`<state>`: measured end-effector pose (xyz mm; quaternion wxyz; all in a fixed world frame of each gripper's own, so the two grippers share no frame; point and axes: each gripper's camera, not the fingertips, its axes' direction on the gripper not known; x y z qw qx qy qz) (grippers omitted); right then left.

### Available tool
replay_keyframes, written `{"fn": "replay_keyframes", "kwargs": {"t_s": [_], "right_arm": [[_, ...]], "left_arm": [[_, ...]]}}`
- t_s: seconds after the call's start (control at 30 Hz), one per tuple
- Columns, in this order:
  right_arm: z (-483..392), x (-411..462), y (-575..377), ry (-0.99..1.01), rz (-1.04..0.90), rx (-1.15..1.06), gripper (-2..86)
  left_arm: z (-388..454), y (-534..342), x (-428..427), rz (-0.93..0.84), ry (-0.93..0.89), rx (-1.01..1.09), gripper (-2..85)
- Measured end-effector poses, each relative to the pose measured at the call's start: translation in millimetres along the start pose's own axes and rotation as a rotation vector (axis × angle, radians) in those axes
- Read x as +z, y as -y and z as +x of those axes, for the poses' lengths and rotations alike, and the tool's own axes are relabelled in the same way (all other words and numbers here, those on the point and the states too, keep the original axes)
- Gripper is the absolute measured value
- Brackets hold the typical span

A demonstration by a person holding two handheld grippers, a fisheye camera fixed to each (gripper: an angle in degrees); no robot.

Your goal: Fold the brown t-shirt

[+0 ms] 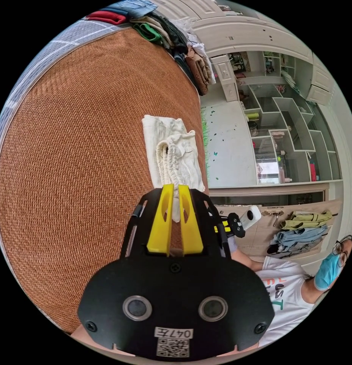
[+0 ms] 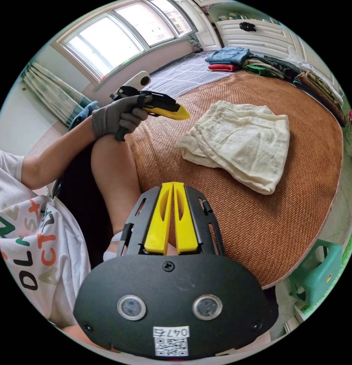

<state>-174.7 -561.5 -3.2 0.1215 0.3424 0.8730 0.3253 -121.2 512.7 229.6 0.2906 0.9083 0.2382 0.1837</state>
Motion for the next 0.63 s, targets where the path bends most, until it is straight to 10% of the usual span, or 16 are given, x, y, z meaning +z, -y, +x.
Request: {"fn": "replay_keyframes", "kwargs": {"t_s": [0.63], "right_arm": [[-10.6, -0.6, 20.9, 0.013, -0.02, 0.013, -1.2]], "left_arm": [[58.4, -22.7, -19.7, 0.002, 0.026, 0.003, -1.0]]}}
